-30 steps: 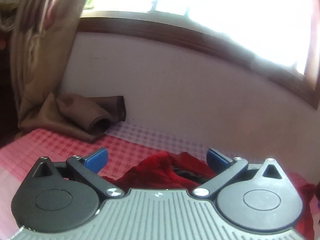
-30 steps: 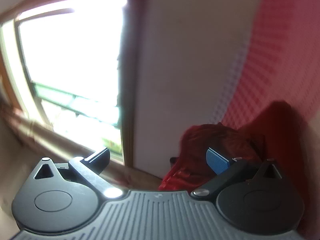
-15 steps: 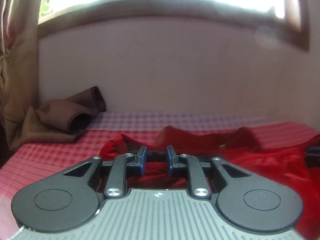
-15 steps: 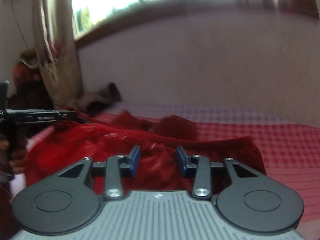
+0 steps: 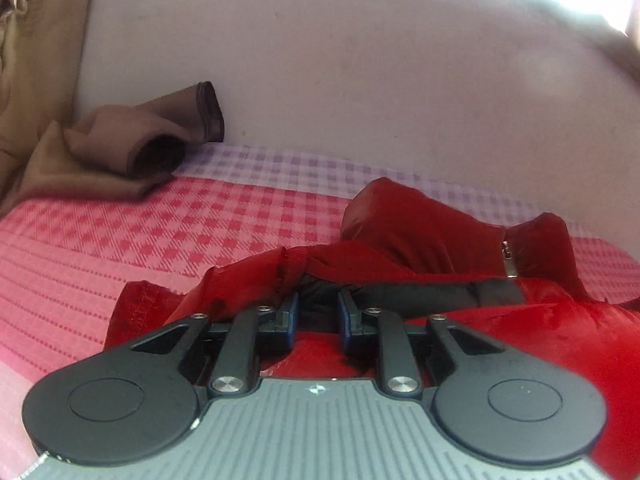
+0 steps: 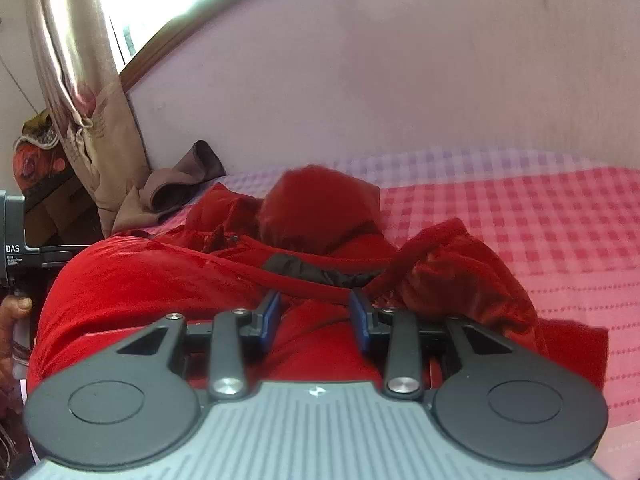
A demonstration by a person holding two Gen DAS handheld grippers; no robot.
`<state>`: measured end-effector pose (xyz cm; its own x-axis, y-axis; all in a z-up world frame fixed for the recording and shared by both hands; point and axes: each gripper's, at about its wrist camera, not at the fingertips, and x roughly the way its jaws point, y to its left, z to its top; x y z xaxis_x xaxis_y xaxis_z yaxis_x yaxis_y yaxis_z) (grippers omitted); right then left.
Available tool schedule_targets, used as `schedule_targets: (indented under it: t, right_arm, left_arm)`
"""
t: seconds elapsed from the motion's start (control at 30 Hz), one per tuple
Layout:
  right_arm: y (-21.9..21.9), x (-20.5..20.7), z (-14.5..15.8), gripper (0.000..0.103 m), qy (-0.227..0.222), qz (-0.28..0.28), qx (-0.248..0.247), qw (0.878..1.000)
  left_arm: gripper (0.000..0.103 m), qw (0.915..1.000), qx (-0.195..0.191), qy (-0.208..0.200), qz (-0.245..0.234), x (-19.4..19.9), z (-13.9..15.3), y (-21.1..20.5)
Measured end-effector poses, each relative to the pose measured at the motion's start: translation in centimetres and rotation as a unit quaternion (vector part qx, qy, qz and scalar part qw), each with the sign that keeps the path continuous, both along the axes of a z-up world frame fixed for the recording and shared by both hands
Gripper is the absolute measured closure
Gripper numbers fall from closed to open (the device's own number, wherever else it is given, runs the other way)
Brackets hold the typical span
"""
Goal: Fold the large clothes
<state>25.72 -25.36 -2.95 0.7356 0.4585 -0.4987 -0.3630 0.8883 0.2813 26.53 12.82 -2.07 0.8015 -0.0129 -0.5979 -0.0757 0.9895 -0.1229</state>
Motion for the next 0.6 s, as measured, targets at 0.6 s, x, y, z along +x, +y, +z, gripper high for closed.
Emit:
schedule_targets:
  t: [0.6]
  right_arm:
    - [-0.9, 1.0, -3.4, 0.068, 0.015, -0.009, 0.062, 0.998]
  left_arm:
    - [0.077, 0.9998, -0.020, -0.008, 0.005, 0.8, -2.5, 0.4]
